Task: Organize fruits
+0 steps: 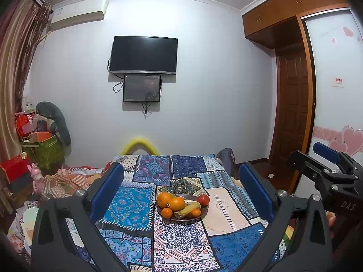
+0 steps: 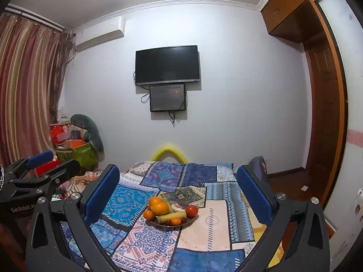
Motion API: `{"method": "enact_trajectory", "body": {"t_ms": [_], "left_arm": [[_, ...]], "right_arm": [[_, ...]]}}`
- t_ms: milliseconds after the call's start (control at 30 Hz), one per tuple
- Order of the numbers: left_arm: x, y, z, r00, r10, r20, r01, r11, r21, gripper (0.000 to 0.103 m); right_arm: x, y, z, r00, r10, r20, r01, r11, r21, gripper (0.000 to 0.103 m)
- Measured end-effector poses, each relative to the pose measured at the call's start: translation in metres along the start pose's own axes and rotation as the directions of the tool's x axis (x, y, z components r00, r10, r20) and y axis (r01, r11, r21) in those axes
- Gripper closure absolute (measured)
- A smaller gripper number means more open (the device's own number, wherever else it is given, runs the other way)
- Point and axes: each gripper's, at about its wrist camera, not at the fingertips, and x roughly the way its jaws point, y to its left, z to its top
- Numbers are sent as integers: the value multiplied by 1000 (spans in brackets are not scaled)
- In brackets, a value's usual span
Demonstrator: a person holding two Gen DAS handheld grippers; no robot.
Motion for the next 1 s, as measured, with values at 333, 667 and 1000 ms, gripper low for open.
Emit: {"method": "enact_trajectory", "body": {"t_ms": [333, 667, 1000], "left_arm": [[-4, -1, 1, 1000, -6, 8, 6, 1000, 8, 0], [-6, -3, 1, 1000, -15, 8, 15, 1000, 5, 0], [-3, 0, 4, 1000, -23, -6, 23, 1000, 0, 0]], "right_arm": [[-2, 1, 2, 1000, -1, 5, 1, 1000, -1, 0], [-3, 1, 2, 1000, -5, 9, 5, 1000, -5, 0], [-4, 4, 3, 1000, -7, 17, 7, 1000, -8, 0]]}}
